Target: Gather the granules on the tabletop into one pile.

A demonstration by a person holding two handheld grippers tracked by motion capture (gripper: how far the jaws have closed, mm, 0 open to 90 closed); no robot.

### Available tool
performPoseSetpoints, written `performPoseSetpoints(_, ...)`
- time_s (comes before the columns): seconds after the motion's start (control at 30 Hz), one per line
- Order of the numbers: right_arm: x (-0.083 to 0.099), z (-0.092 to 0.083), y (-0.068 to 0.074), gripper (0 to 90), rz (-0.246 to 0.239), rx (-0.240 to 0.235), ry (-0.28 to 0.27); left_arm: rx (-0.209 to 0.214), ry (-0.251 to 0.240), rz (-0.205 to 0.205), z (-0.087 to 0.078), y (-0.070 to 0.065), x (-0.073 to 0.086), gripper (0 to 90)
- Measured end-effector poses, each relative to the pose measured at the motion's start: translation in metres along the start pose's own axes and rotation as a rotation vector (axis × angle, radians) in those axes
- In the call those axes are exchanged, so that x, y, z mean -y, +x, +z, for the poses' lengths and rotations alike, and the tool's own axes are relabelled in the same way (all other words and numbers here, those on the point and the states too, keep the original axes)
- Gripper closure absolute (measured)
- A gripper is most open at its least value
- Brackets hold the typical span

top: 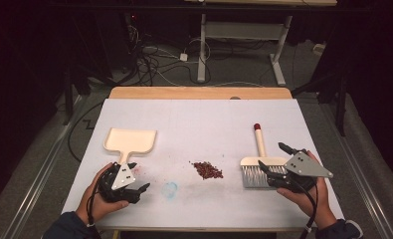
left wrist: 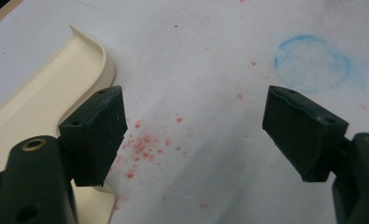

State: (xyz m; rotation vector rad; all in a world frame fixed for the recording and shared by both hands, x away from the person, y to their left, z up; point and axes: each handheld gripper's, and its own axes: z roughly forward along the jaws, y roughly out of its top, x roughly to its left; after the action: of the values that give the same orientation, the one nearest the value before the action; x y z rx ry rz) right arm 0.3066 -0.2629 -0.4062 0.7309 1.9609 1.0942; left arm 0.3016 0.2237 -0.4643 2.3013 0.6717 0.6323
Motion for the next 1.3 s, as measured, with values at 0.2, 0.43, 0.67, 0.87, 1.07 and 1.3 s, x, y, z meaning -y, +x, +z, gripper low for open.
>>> performPoseSetpoints(0.2, 0.013, -0.004, 0.001, 20.8, -0.003, 0.000, 0.011, 0.003, 0.001, 0.001, 0.001, -0.001, -0.001, 20.8)
performPoseSetpoints(0.43, 0.032, -0.007, 0.002, 20.9, 0.005, -0.002, 0.020, 0.005, 0.004, 0.006, 0.003, -0.001, -0.002, 20.8)
performPoseSetpoints(0.67, 0.052, -0.009, 0.007, 21.4, 0.035, -0.017, 0.067, 0.008, 0.013, 0.014, 0.007, -0.001, -0.004, 20.8)
performPoseSetpoints(0.87, 0.050, -0.010, 0.009, 21.4, 0.033, -0.025, 0.065, 0.006, 0.004, 0.018, 0.004, -0.003, -0.004, 20.7)
performPoseSetpoints(1.07, 0.046, -0.013, 0.012, 21.3, 0.003, -0.008, 0.062, 0.004, -0.003, 0.015, 0.001, -0.003, -0.002, 20.8)
performPoseSetpoints(1.3, 0.045, -0.012, 0.012, 21.3, -0.003, 0.003, 0.059, 0.007, 0.000, 0.017, 0.002, -0.002, -0.002, 20.8)
